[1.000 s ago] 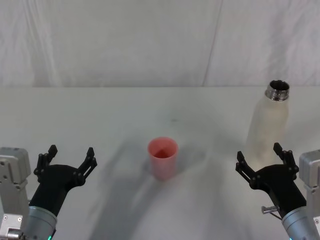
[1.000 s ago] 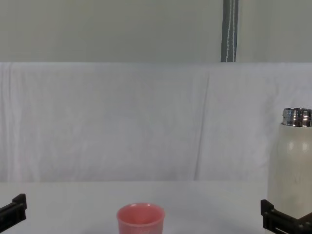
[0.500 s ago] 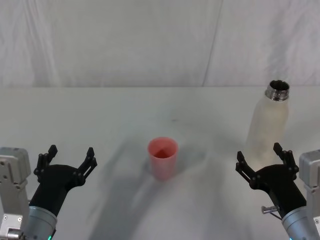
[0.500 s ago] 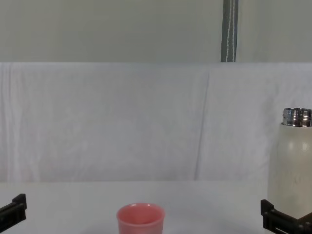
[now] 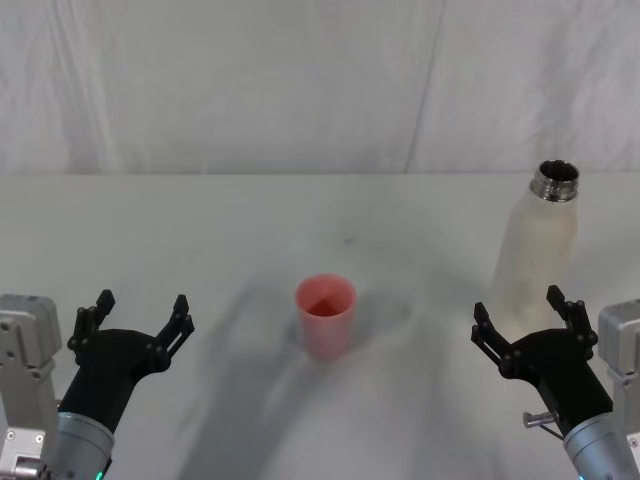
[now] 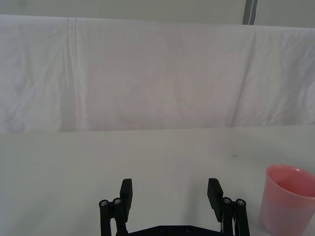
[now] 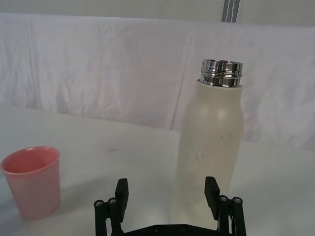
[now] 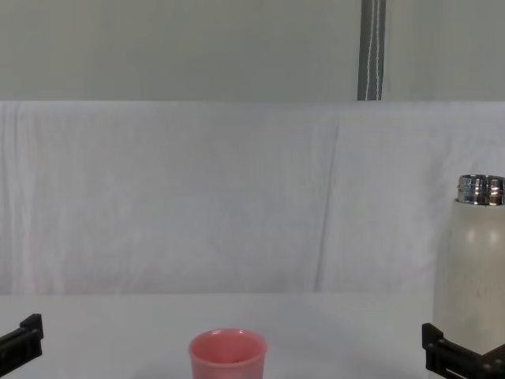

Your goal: Grasp the thermos with one hand and pour water into the cup lid.

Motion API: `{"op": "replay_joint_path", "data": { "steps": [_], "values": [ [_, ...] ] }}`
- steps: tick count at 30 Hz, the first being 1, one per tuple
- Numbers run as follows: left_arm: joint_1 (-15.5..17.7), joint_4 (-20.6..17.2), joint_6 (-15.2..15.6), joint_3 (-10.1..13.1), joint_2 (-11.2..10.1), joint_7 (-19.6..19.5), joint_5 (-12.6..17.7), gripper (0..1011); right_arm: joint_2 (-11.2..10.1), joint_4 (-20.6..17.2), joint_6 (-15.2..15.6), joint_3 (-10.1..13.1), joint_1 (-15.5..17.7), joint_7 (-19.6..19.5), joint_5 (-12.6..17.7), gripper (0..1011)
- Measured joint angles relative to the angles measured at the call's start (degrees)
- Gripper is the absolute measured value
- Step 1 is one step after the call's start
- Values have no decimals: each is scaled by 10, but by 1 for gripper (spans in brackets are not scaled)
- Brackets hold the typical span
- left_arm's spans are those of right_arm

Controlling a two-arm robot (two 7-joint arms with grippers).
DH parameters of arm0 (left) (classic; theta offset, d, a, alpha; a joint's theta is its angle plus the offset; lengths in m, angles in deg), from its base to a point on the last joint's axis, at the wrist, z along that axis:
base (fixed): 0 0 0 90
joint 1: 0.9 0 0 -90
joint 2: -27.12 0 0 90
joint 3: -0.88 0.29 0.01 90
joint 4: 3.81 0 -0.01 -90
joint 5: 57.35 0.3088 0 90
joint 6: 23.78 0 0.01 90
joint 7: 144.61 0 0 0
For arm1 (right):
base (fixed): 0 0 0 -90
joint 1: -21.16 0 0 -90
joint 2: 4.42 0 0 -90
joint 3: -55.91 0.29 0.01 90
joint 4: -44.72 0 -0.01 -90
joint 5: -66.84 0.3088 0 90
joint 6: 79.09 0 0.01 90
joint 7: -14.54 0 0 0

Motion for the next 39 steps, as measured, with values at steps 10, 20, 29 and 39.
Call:
{"op": "replay_joint_path", "data": {
  "steps": [10, 20, 29, 39],
  "values": [
    [0, 0, 0, 0, 0, 0, 0, 1001, 0, 0, 0, 0, 0, 0, 0, 1001],
    [0, 0, 0, 0, 0, 0, 0, 1001, 0, 0, 0, 0, 0, 0, 0, 1001],
    [0, 0, 0, 0, 0, 0, 0, 1001, 11, 6, -1, 13, 1, 4, 3, 1001],
    [0, 0, 0, 0, 0, 0, 0, 1001, 38, 25, -6, 37, -9, 16, 19, 1001]
  ]
}}
